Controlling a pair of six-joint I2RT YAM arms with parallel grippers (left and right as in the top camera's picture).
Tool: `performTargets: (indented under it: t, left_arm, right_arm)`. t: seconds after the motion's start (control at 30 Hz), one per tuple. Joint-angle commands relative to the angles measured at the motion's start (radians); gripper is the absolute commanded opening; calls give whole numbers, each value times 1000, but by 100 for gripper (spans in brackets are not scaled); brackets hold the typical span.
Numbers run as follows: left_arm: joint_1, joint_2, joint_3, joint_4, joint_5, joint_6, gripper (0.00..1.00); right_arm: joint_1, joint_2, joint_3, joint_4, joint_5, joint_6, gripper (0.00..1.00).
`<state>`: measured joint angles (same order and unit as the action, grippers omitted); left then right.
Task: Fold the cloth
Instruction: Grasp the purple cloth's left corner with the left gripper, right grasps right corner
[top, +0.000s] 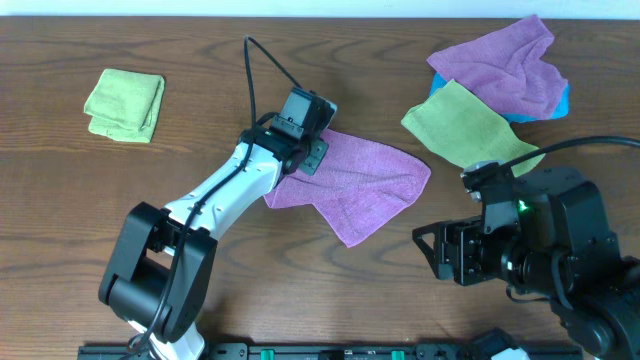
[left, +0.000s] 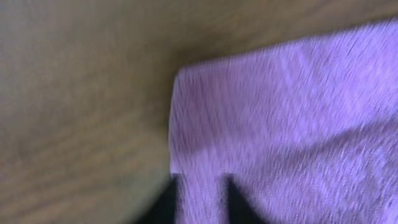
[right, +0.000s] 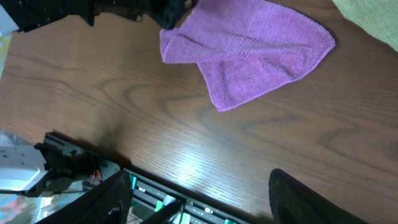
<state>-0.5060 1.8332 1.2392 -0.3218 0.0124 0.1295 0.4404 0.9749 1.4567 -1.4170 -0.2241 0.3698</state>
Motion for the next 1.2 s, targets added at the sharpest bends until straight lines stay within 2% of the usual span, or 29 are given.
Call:
performTargets:
  t: [0.0,0.13,0.57,1.07,1.17]
  left_arm:
    - [2,6,22,67,24,8,6]
    - [2,42,22,183,59,19,6]
    - [2,159,22,218,55,24,6]
    - [5,255,22,222,-57,28,6]
    - [10,266,22,193,-154,27,6]
  right_arm:
    - [-6,-2,3,0,13,-20,71]
    - [-6,-2,3,-5,18,-27,70]
    - [-6,-2,3,-8,18,-28,71]
    - [-6,-2,3,-16,18,-28,73]
    - [-6,-2,2,-20,18,-35,73]
